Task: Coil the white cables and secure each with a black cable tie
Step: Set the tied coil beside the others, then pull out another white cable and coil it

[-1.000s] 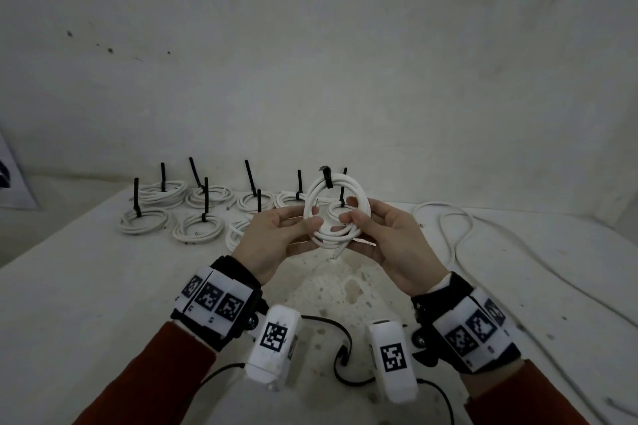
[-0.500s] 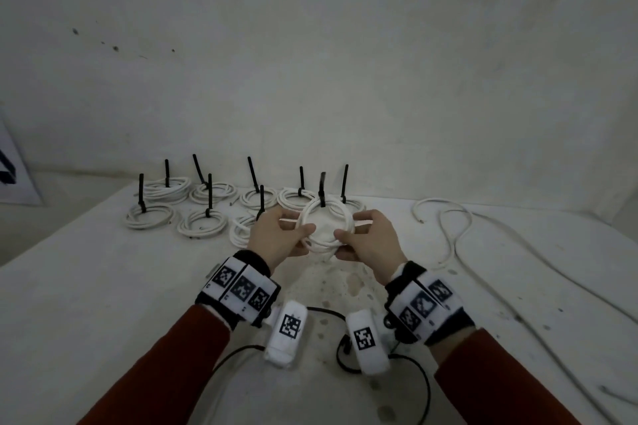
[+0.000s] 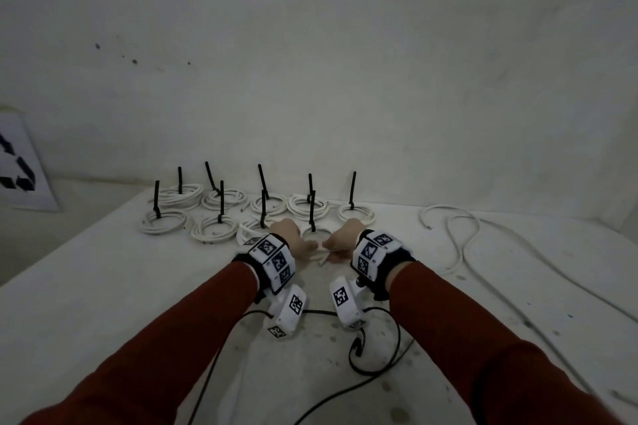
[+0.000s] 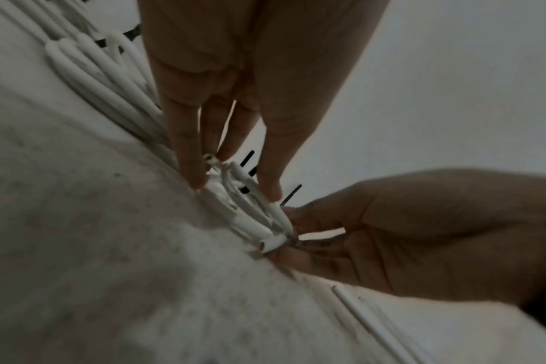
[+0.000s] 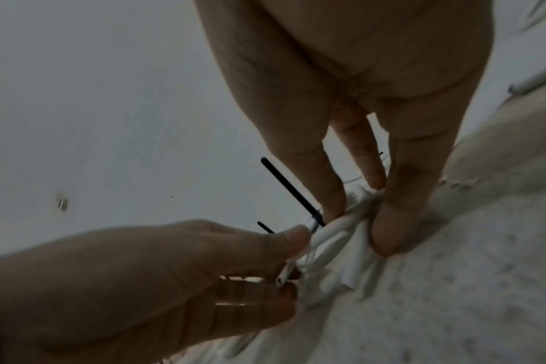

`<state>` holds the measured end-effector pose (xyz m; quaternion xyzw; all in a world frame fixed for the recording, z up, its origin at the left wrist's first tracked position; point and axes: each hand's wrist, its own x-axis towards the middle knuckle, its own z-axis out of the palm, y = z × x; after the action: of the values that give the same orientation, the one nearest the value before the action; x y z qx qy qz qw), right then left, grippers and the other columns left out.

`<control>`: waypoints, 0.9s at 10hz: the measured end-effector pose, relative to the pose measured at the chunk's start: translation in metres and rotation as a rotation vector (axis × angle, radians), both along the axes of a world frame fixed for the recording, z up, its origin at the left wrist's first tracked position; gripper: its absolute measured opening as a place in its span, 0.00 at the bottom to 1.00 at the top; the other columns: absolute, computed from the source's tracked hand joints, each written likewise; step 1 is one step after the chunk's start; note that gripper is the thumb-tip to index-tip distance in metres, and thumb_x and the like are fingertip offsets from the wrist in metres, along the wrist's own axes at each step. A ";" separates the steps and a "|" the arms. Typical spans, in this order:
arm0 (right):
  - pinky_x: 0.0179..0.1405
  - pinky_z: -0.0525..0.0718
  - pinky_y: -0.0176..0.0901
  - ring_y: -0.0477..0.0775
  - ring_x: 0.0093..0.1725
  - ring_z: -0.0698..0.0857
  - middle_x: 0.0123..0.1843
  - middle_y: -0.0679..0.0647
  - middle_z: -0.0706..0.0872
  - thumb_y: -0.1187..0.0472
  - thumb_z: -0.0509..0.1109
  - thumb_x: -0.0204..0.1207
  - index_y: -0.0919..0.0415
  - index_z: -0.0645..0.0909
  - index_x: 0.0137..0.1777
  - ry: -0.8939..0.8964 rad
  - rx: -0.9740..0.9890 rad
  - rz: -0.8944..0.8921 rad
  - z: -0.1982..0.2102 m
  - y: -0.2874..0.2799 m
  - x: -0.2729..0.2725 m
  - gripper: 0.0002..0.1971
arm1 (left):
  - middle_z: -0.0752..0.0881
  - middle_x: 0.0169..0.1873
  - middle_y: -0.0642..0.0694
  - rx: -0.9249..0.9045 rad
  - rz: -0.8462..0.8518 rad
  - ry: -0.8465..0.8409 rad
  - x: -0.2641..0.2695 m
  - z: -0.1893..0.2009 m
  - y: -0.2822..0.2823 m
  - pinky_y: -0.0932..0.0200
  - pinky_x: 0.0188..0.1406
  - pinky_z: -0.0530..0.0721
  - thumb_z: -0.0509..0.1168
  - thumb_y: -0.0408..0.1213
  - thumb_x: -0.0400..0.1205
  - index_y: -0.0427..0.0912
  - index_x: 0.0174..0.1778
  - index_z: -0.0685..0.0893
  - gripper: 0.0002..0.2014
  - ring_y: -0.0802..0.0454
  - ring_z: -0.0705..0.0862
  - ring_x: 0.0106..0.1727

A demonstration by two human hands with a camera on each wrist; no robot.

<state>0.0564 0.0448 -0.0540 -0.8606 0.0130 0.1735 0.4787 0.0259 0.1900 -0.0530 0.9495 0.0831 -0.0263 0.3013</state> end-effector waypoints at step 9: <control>0.56 0.81 0.46 0.59 0.59 0.84 0.65 0.61 0.85 0.55 0.78 0.71 0.68 0.83 0.63 -0.082 -1.033 0.306 0.027 -0.132 -0.034 0.24 | 0.77 0.67 0.49 0.362 -0.255 -0.321 -0.019 0.027 -0.060 0.45 0.71 0.63 0.65 0.48 0.79 0.54 0.57 0.82 0.12 0.45 0.70 0.72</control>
<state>0.0220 -0.0874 -0.0269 -0.9821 -0.0476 0.1785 -0.0375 0.0067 0.1302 -0.0258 0.9827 -0.0826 0.1023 0.1301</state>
